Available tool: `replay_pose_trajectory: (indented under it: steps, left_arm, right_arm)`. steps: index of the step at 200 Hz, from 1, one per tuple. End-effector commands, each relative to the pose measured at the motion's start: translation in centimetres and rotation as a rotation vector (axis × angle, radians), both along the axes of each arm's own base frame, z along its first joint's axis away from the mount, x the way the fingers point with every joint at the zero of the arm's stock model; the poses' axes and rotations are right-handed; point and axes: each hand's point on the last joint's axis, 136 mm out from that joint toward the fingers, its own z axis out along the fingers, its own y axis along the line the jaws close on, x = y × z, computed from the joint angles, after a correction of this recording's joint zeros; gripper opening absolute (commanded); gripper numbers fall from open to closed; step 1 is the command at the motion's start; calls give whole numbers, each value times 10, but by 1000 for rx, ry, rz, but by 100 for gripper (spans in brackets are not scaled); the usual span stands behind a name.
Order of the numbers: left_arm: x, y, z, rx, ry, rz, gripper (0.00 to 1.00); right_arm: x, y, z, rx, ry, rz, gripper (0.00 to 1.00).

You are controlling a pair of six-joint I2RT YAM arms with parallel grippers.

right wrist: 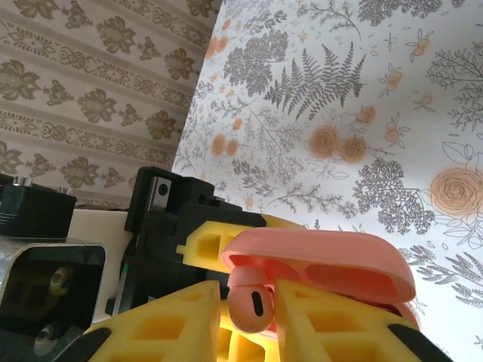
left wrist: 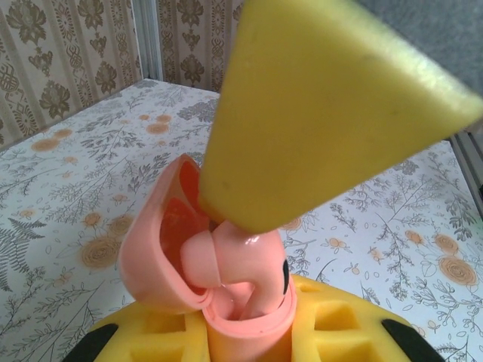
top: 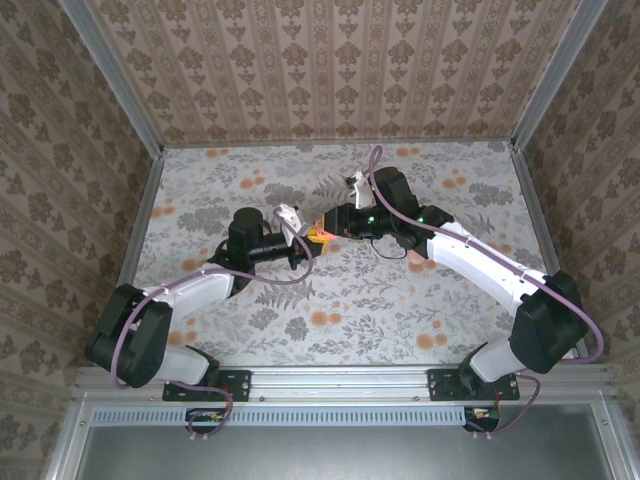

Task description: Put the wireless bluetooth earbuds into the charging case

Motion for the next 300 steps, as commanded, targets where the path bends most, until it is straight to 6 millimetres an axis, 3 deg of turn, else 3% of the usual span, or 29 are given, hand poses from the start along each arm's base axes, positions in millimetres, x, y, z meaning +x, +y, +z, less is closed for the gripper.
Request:
replay_pose_trajectory:
  steps: [1, 70, 147, 225, 300]
  left_arm:
    - [-5, 1, 17, -26, -66, -21, 18]
    - [-6, 1, 18, -22, -70, -22, 18]
    - [-6, 3, 16, -1, -79, -13, 18]
    - [0, 7, 11, 50, -128, 34, 18]
    - [0, 6, 13, 76, -169, 47, 18]
  right_arm:
    - [-7, -4, 4, -35, 10, 0, 25]
    - [-5, -4, 3, -36, 44, -42, 26]
    - [-5, -2, -5, -27, 115, -141, 20]
    - [-4, -12, -14, 6, 125, -300, 19]
    - [-3, 0, -17, 79, 132, -345, 19]
